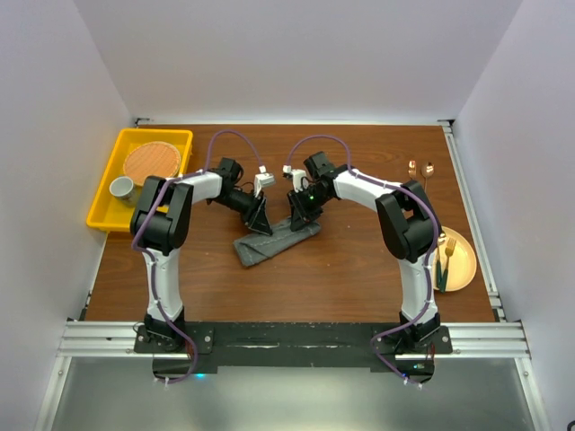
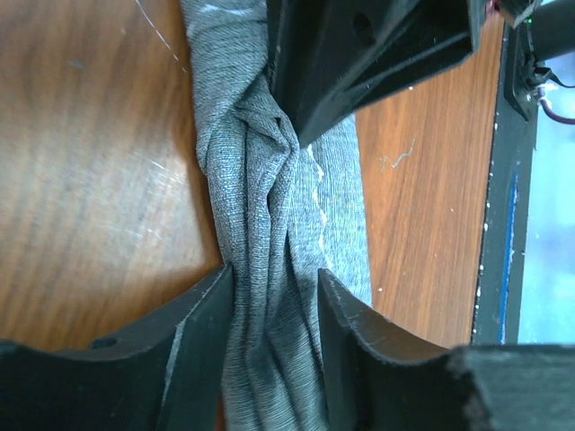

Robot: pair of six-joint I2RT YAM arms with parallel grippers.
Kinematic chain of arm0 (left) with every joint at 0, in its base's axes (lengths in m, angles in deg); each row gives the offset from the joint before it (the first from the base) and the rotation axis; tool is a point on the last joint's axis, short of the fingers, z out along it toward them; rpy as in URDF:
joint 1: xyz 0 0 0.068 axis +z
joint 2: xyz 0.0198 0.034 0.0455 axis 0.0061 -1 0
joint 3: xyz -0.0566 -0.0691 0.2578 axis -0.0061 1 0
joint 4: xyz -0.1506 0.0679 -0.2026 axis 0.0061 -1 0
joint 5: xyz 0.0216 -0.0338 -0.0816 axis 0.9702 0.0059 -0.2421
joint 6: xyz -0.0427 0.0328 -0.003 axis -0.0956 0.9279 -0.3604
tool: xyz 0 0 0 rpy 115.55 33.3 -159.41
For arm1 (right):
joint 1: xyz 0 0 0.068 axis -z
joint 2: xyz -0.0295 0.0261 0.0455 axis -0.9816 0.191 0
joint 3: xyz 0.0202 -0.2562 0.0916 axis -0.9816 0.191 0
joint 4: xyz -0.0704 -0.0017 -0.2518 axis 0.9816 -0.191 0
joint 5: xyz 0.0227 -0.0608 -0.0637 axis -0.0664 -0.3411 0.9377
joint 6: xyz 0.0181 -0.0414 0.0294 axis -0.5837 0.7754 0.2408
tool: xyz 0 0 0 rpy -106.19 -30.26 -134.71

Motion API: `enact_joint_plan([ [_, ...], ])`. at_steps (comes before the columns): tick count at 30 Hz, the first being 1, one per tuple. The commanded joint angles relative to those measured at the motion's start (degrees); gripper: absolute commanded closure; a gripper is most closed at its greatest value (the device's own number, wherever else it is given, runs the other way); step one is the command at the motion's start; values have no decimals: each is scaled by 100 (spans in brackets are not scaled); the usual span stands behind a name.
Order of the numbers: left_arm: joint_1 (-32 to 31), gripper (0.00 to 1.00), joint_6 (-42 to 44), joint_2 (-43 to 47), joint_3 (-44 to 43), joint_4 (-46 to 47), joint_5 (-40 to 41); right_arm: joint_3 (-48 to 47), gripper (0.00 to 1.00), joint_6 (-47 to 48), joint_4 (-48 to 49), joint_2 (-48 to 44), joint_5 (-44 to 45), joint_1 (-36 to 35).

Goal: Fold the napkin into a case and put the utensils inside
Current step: Smooth out the smaller rectangle-folded napkin at the center of the board, then pick up the smaller rectangle-folded napkin from the center of the board.

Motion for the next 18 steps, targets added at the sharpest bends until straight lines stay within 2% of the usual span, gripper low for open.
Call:
enact_joint_plan([
  [1,-42,55,255,-212,240,-452,723,281,77,248,187,293,928,60],
  [7,-60,47,124,-247,143,-470,627,281,77,240,187,293,945,51],
  [9,-86,47,-148,-273,196,-339,906,290,77,248,204,285,954,60],
  [10,-95,43,-541,-282,222,-103,1091,290,77,240,213,285,954,51],
  [13,-95,39,-973,-204,407,259,1504,308,77,73,239,285,963,51],
  [18,45,38,-1081,227,706,304,1883,352,77,64,274,241,998,51],
])
